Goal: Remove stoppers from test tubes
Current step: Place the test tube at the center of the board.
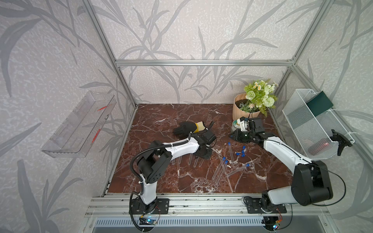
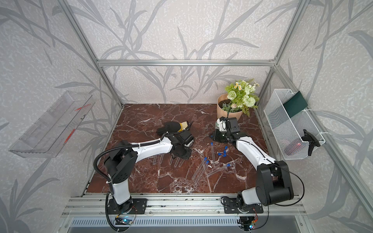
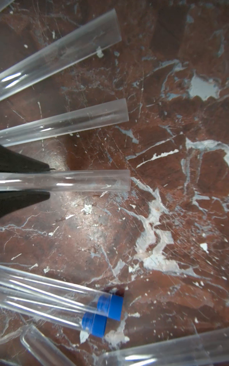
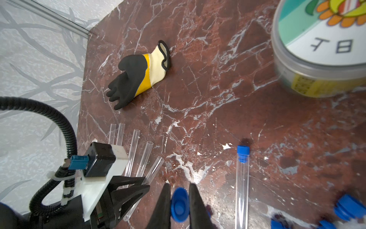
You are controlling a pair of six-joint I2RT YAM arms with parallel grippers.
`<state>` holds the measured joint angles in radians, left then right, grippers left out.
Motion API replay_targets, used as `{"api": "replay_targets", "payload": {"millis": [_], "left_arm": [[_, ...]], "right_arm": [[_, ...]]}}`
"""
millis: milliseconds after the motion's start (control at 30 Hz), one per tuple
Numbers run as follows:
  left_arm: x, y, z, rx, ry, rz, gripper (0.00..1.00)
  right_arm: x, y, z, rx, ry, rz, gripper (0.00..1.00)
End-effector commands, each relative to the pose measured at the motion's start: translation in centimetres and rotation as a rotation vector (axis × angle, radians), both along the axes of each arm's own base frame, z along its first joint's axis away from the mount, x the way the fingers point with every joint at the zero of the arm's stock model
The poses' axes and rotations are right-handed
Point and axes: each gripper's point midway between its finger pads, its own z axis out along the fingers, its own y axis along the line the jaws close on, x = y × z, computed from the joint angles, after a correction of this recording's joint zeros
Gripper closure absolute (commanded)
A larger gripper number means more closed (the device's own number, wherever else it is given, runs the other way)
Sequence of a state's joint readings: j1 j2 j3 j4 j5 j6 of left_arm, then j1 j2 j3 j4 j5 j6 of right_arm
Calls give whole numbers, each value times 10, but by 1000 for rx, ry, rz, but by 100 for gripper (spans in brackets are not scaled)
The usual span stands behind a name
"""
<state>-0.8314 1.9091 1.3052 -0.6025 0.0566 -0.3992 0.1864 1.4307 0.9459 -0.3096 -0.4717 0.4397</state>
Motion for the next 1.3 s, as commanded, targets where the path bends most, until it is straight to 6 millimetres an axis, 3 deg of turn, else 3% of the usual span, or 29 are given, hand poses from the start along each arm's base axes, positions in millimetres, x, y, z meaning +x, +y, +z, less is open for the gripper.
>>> {"api": "replay_targets", "payload": {"millis": [0,267,500,667,933,1267], "left_arm": [[2,7,-3,67,5,25,100],[-3,7,-12,77,37,23,92],[-6,7,-18,83,55,17,89],[-8,7,-20,85,64,13,80],[-7,5,-11,81,51,-1,61],[-6,2,13,83,-14,-47,51]], "right_arm": [[-6,-17,-9,-77,54,-32,85],[-16,-43,-30,-150,157,-106,85],[-21,-52,-37,-186,181,-124,85],[-24,-55,-44,-200,205,-129,85],[-25,-59,-57,-229,240,-139,84],[-25,-64,-90,-273,304,-129,84]]}}
